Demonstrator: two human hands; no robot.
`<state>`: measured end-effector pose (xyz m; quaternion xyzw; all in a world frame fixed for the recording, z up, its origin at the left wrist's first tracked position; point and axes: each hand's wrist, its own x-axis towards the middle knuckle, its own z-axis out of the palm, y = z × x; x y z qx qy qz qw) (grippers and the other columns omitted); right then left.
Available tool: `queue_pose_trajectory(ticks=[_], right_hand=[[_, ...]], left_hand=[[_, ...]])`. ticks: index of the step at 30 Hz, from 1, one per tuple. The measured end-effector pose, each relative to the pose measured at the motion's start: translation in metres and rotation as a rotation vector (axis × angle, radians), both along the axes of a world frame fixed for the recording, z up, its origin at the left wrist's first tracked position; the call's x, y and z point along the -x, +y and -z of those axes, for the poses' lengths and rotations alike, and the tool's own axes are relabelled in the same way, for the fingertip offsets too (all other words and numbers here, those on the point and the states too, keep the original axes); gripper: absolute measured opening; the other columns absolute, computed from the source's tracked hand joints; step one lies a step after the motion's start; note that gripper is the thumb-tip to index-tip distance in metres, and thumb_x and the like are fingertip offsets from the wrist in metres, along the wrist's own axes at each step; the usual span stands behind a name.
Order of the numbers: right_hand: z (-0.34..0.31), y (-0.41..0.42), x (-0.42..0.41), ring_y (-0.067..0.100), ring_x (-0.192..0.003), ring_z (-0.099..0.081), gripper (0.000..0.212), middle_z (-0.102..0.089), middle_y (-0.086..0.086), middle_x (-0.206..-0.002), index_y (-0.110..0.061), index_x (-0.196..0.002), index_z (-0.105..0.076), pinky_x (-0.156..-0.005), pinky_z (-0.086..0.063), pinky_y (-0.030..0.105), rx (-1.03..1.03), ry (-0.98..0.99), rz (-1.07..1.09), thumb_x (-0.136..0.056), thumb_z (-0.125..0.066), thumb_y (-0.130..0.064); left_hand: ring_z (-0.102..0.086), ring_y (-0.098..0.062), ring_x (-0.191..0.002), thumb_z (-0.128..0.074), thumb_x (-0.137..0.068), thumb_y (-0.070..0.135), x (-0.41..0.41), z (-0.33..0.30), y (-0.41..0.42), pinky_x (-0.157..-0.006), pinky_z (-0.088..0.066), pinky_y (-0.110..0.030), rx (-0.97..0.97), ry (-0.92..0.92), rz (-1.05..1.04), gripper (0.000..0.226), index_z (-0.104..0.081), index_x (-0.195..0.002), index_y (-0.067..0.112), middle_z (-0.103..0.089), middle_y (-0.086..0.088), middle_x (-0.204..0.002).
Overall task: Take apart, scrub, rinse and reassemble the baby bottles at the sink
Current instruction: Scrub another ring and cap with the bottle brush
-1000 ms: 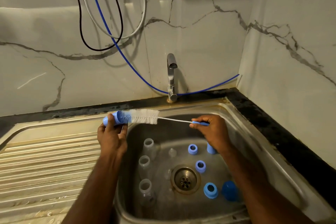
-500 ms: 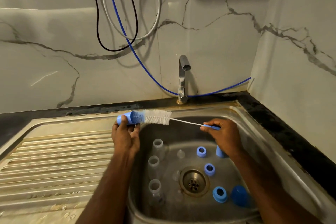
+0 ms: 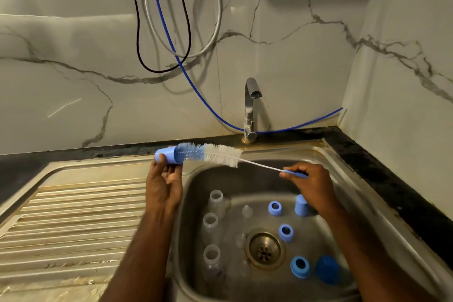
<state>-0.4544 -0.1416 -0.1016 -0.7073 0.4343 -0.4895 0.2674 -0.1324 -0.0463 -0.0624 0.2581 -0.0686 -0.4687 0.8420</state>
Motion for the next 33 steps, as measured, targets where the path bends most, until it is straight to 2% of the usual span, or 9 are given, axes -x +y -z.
queue_pose_trajectory(ticks=[4,8,11,15,20,23,26,29,33], right_hand=[[0.0,0.004,-0.008,0.005,-0.086,-0.071,0.011,-0.076,-0.007,-0.087,-0.018,-0.087,-0.077,-0.083,-0.054,0.019,-0.021,-0.02,-0.021,-0.081,-0.082,-0.011],[-0.003,0.001,-0.002,0.005,-0.084,-0.071,0.012,-0.076,-0.009,-0.085,-0.018,-0.086,-0.078,-0.081,-0.055,0.018,-0.021,-0.024,-0.006,-0.079,-0.083,-0.01],[-0.003,0.007,-0.012,0.005,-0.084,-0.071,0.015,-0.076,-0.009,-0.085,-0.022,-0.085,-0.076,-0.083,-0.055,0.023,-0.04,-0.022,-0.042,-0.08,-0.082,-0.009],[-0.006,-0.001,0.005,0.002,-0.084,-0.07,0.016,-0.075,-0.009,-0.087,-0.021,-0.09,-0.076,-0.086,-0.057,0.029,0.014,0.027,0.041,-0.08,-0.083,-0.011],[-0.004,0.0,0.004,0.006,-0.086,-0.072,0.018,-0.076,-0.011,-0.09,-0.02,-0.09,-0.078,-0.085,-0.059,0.035,0.139,0.075,0.054,-0.075,-0.086,-0.013],[-0.005,-0.002,0.005,0.007,-0.085,-0.072,0.018,-0.076,-0.007,-0.089,-0.018,-0.09,-0.078,-0.084,-0.059,0.038,0.129,0.048,0.076,-0.075,-0.086,-0.011],[-0.006,-0.002,0.013,0.006,-0.085,-0.071,0.016,-0.076,-0.007,-0.088,-0.018,-0.09,-0.078,-0.086,-0.059,0.038,0.052,0.034,0.129,-0.077,-0.085,-0.013],[-0.007,0.003,0.002,0.006,-0.084,-0.071,0.014,-0.076,-0.008,-0.088,-0.017,-0.088,-0.079,-0.086,-0.058,0.037,0.056,0.052,0.045,-0.077,-0.084,-0.011],[-0.009,-0.001,0.002,0.005,-0.084,-0.072,0.014,-0.077,-0.009,-0.088,-0.017,-0.089,-0.079,-0.086,-0.059,0.035,0.055,0.051,0.052,-0.077,-0.085,-0.012]], left_hand=[[-0.072,-0.025,-0.105,-0.055,-0.1,0.007,0.002,0.004,-0.004,-0.093,-0.059,-0.037,0.037,-0.026,-0.004,0.018,-0.06,-0.117,0.01,-0.066,-0.018,-0.122],[-0.068,-0.029,-0.115,-0.095,-0.061,0.016,-0.01,0.007,0.0,-0.103,-0.052,-0.043,0.101,-0.054,0.001,0.073,-0.06,-0.126,0.01,-0.065,-0.02,-0.131],[-0.071,-0.028,-0.108,-0.063,-0.093,0.006,-0.004,0.009,-0.002,-0.111,-0.046,-0.044,0.107,-0.006,0.004,0.026,-0.061,-0.118,0.01,-0.063,-0.022,-0.131],[-0.064,-0.036,-0.121,-0.081,-0.068,0.013,0.003,0.005,-0.001,-0.106,-0.05,-0.051,-0.009,-0.059,0.037,0.068,-0.063,-0.134,0.011,-0.062,-0.021,-0.135],[-0.066,-0.037,-0.114,-0.074,-0.089,0.04,0.011,-0.004,-0.001,-0.089,-0.06,-0.052,-0.147,-0.134,0.04,0.057,-0.054,-0.137,0.016,-0.063,-0.019,-0.127],[-0.07,-0.035,-0.105,-0.069,-0.094,0.02,0.007,-0.006,0.0,-0.07,-0.064,-0.041,-0.116,-0.119,-0.023,0.046,-0.054,-0.137,0.014,-0.065,-0.017,-0.121],[-0.065,-0.034,-0.119,-0.063,-0.097,0.014,-0.003,-0.003,0.0,-0.077,-0.063,-0.038,-0.04,-0.074,-0.037,0.047,-0.051,-0.142,0.007,-0.061,-0.021,-0.134],[-0.07,-0.031,-0.11,-0.056,-0.099,0.007,0.002,0.001,-0.002,-0.078,-0.063,-0.038,-0.025,-0.071,-0.015,0.045,-0.049,-0.144,0.008,-0.062,-0.02,-0.132],[-0.064,-0.033,-0.12,-0.057,-0.095,0.005,-0.002,0.004,-0.005,-0.091,-0.06,-0.042,0.03,-0.031,-0.032,0.046,-0.053,-0.14,0.007,-0.054,-0.023,-0.144]])
